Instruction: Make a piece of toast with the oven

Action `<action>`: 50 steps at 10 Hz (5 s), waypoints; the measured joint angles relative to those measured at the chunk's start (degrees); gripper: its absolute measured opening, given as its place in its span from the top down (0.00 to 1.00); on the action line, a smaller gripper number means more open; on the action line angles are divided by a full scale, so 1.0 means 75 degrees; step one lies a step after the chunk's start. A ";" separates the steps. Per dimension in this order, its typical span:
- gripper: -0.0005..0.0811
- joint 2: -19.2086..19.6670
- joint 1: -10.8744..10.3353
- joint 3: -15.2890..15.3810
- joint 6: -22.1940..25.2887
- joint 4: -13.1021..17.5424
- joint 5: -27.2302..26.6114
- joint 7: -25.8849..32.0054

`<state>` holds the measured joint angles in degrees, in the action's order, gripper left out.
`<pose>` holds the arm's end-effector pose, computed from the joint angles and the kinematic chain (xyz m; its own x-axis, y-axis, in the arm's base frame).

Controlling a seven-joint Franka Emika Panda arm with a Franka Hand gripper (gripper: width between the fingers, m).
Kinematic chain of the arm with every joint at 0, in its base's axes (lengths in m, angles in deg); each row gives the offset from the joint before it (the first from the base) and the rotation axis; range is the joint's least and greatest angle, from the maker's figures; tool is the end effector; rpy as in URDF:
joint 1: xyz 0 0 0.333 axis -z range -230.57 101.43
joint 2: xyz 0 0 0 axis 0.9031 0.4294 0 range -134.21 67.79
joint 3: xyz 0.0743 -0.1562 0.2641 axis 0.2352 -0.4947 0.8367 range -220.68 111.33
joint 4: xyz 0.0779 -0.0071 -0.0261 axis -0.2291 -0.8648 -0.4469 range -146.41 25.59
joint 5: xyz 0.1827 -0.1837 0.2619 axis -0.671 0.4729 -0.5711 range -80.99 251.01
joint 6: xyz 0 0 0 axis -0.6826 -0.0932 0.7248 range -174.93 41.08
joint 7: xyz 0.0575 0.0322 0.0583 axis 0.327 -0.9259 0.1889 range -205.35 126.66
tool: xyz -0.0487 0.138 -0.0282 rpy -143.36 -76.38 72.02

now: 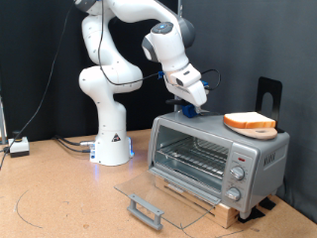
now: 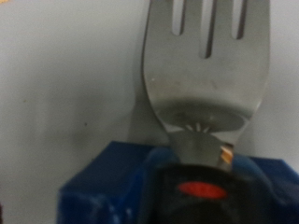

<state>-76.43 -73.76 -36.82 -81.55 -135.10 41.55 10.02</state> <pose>0.2486 0.1686 0.3530 0.6717 0.6893 0.2714 0.7386 -0.5950 -0.3169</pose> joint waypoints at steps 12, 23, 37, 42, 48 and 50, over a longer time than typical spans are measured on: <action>0.44 0.0115 0.0000 0.0166 -0.0518 0.0008 -0.0585 0.0402; 0.42 -0.0681 0.0338 -0.0568 0.0343 0.0091 -0.0012 0.0760; 0.04 0.0135 0.0365 0.0177 -0.0350 0.0115 -0.0688 0.0723; 0.00 -0.0119 0.0892 0.0016 0.0787 0.0252 -0.0151 -0.0699; 0.00 -0.0048 0.0933 0.0108 0.0277 0.0193 0.0025 -0.0069; 0.00 -0.0033 0.0926 0.0171 0.0195 0.0172 0.0023 0.0183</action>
<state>-76.68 -66.82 -35.54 -80.09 -133.81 41.72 11.39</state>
